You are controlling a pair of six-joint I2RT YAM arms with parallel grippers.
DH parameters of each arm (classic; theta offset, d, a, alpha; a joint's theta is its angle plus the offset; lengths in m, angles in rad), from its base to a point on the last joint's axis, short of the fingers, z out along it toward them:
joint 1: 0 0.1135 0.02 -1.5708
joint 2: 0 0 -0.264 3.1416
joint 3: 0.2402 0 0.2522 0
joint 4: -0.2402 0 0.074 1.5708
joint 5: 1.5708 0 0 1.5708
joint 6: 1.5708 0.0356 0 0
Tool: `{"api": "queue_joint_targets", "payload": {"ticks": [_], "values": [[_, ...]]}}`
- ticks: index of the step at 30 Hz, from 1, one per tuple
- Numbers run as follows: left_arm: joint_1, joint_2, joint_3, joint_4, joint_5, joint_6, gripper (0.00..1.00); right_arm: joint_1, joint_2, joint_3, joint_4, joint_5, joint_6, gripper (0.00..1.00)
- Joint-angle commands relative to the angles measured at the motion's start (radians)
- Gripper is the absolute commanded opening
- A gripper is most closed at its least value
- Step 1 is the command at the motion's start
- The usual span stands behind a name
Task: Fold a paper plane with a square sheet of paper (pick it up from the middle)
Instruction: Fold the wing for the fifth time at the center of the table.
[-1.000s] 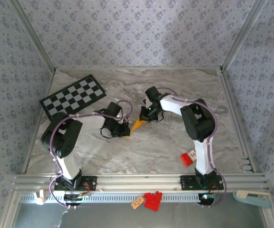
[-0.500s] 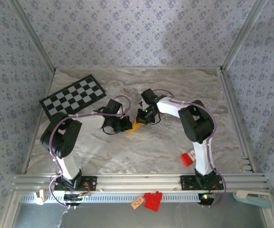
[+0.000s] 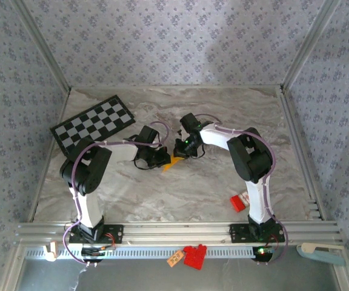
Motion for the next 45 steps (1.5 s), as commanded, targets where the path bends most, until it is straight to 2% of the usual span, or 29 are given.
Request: {"api": "queue_joint_targets", "payload": {"ticks": [1,8,13,19,45], "values": [[-0.006,0.034,0.020,-0.025,-0.050,0.000,0.00,0.001,0.033,-0.018,-0.073,0.018,-0.002,0.03],[-0.007,0.055,0.003,-0.144,-0.094,-0.006,0.00,-0.028,-0.028,-0.006,-0.043,0.016,-0.056,0.03],[-0.009,0.061,0.001,-0.175,-0.098,-0.013,0.00,-0.034,-0.069,0.030,-0.078,0.087,-0.113,0.04],[-0.010,0.062,0.011,-0.188,-0.103,-0.017,0.00,-0.063,-0.052,0.051,-0.086,0.117,-0.120,0.04],[-0.012,0.063,-0.001,-0.207,-0.102,-0.026,0.00,-0.133,0.070,0.031,-0.064,0.082,-0.199,0.04]]}}
